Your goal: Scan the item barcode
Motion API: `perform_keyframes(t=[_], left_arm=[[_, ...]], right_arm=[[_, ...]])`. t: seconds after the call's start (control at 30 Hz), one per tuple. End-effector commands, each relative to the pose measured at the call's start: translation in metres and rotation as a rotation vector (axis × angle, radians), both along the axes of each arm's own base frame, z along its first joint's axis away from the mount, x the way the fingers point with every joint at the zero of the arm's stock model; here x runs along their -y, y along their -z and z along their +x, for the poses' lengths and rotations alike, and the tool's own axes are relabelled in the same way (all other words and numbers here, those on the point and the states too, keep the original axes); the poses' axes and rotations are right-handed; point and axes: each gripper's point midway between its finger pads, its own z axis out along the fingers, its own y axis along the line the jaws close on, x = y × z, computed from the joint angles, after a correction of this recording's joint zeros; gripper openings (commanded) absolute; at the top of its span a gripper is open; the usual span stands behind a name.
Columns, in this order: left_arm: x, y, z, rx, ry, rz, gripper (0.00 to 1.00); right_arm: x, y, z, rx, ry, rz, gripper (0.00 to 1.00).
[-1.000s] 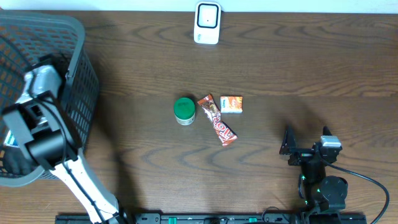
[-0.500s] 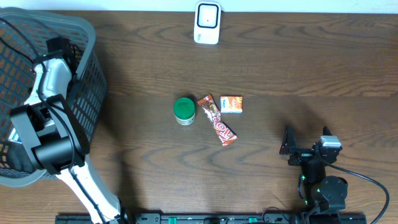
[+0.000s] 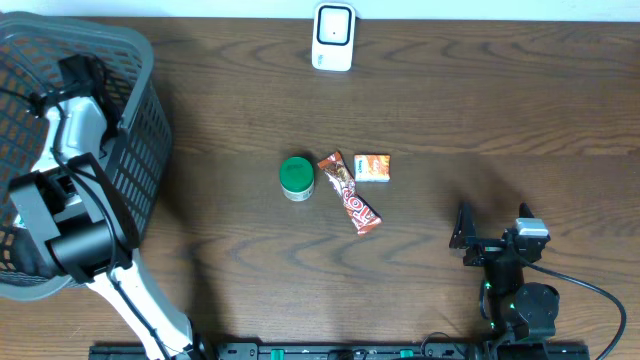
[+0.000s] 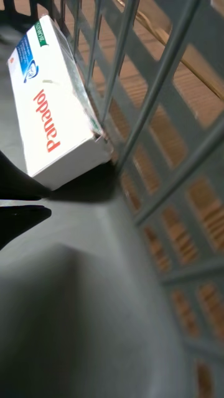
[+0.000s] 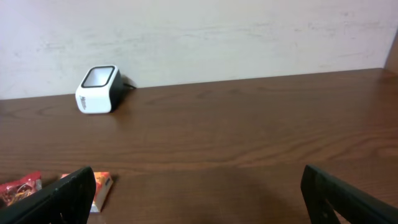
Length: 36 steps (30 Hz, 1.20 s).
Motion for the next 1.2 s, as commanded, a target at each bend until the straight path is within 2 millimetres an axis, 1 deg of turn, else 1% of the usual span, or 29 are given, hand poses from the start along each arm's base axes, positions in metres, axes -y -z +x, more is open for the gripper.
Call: perform_keyframes(t=[0.0, 0.13, 0.23, 0.33, 0.43, 0.5, 0.6, 0.67, 0.77, 0.8, 0.83, 0.9, 0.97, 1.07, 1.13, 1.17], left_arm=[[-0.015, 0.009, -0.011, 0.014, -0.072, 0.004, 0.07], [-0.027, 0.025, -0.025, -0.021, -0.106, -0.01, 0.07], [-0.035, 0.035, -0.04, -0.053, -0.134, -0.024, 0.08], [-0.04, 0.037, -0.05, -0.072, -0.154, -0.033, 0.08], [-0.04, 0.039, -0.061, -0.107, -0.165, -0.05, 0.07], [-0.036, 0.04, -0.067, -0.139, -0.163, -0.068, 0.07], [-0.021, 0.049, -0.065, -0.158, -0.12, -0.156, 0.07], [-0.008, 0.057, -0.058, -0.157, -0.049, -0.243, 0.08], [0.018, 0.069, -0.038, -0.127, 0.114, -0.404, 0.07], [0.027, 0.07, -0.032, -0.114, 0.167, -0.453, 0.07], [0.032, 0.071, -0.028, -0.103, 0.192, -0.479, 0.07], [0.035, 0.066, -0.026, -0.093, 0.202, -0.484, 0.08], [0.031, 0.055, -0.027, -0.09, 0.197, -0.453, 0.07], [0.013, 0.027, -0.036, -0.11, 0.159, -0.332, 0.07], [-0.003, -0.001, -0.048, -0.138, 0.099, -0.209, 0.08], [-0.009, -0.01, -0.054, -0.152, 0.075, -0.165, 0.08]], right_arm=[[0.0, 0.001, 0.0, -0.004, -0.001, -0.013, 0.99], [0.0, 0.001, 0.0, -0.004, -0.001, -0.013, 0.99], [0.0, 0.001, 0.0, -0.004, -0.001, -0.013, 0.99], [0.0, 0.001, 0.0, -0.004, -0.001, -0.013, 0.99], [0.0, 0.001, 0.0, -0.004, -0.001, -0.013, 0.99], [0.0, 0.001, 0.0, -0.004, -0.001, -0.013, 0.99], [0.0, 0.001, 0.0, -0.004, -0.001, -0.013, 0.99], [0.0, 0.001, 0.0, -0.004, -0.001, -0.013, 0.99], [0.0, 0.001, 0.0, -0.004, -0.001, -0.013, 0.99], [0.0, 0.001, 0.0, -0.004, -0.001, -0.013, 0.99], [0.0, 0.001, 0.0, -0.004, -0.001, -0.013, 0.99], [0.0, 0.001, 0.0, -0.004, -0.001, -0.013, 0.99], [0.0, 0.001, 0.0, -0.004, -0.001, -0.013, 0.99], [0.0, 0.001, 0.0, -0.004, -0.001, -0.013, 0.99], [0.0, 0.001, 0.0, -0.004, -0.001, -0.013, 0.99], [0.0, 0.001, 0.0, -0.004, -0.001, -0.013, 0.99]])
